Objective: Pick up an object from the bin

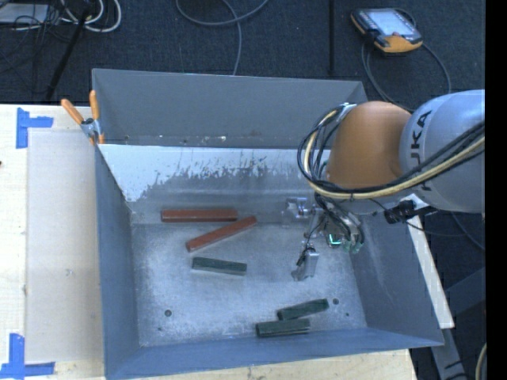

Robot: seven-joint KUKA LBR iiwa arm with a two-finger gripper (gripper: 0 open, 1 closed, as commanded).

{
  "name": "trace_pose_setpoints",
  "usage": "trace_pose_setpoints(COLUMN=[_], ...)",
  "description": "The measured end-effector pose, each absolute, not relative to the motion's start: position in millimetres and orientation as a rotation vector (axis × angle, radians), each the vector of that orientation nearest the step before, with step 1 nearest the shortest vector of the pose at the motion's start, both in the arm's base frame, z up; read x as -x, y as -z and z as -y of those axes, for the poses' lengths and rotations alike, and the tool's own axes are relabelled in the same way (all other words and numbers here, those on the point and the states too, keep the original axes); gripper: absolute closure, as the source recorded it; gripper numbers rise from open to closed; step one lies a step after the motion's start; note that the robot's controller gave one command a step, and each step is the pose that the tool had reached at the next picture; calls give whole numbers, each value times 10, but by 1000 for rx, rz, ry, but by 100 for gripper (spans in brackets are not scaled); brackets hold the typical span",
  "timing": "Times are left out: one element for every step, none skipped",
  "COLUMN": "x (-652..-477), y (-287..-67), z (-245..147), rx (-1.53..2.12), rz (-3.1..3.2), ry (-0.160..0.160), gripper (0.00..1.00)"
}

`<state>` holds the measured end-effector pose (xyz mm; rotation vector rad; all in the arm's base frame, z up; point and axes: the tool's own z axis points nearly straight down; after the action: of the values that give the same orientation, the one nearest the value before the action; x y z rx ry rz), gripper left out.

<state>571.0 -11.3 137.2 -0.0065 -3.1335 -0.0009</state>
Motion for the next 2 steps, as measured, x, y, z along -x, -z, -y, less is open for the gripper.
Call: trace_pose_setpoints(x=[-5729, -5547], y=[-1410, -1407], z=[113, 26], rx=[6, -188], rz=[3141, 3139], ry=[1, -2], gripper=[0, 0])
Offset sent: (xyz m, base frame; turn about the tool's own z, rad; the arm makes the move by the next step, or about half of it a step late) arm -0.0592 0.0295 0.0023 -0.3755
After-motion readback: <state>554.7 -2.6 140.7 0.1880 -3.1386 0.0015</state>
